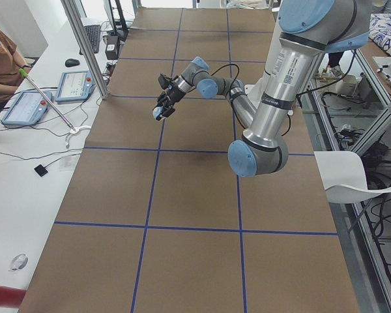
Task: Place and press bell with both arms
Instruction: 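Move the left gripper with the bell over the table's center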
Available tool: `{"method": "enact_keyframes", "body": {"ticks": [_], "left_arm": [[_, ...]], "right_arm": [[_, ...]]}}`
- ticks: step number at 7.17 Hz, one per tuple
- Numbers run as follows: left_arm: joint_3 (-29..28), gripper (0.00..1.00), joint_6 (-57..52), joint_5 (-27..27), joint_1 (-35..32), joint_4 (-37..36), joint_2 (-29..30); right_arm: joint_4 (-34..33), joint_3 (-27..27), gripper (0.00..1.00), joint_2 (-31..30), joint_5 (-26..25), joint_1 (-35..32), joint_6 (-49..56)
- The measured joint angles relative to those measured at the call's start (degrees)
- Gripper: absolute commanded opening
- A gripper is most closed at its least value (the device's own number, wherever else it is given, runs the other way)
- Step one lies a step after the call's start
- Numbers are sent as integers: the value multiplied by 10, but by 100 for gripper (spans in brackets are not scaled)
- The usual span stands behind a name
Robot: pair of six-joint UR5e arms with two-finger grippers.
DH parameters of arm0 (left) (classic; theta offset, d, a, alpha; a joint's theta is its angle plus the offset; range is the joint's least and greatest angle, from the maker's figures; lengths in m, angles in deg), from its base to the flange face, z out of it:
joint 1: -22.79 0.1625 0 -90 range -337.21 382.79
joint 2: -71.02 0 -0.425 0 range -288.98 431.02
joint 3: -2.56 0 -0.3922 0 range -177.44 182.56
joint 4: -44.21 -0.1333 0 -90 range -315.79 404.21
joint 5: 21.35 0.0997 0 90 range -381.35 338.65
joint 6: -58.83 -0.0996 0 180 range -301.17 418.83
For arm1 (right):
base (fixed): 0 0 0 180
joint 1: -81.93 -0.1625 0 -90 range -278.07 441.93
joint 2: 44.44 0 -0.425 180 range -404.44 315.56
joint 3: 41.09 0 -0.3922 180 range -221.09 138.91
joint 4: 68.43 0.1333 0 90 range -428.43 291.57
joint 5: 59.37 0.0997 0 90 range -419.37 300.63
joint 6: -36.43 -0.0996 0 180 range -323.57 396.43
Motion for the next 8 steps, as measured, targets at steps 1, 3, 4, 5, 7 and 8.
{"method": "enact_keyframes", "body": {"ticks": [1, 3, 4, 5, 7, 8], "left_arm": [[-46, 0, -51, 3, 18, 115, 18], [-139, 0, -119, 4, 43, 236, 77], [-179, 0, -137, 12, 54, 273, 101], [-216, 0, -148, 32, 69, 311, 118], [-299, 0, -157, 96, 110, 354, 168], [-324, 0, -158, 119, 124, 357, 187]], "right_arm": [[0, 2, 100, 0, 0, 0, 0], [0, 3, 100, 0, 0, 0, 0], [-1, 4, 100, 1, 0, 0, 0], [-1, 3, 100, 0, 1, 0, -1], [-1, 6, 100, 0, 1, 0, -1], [-1, 9, 100, 1, 1, 0, -1]]}}
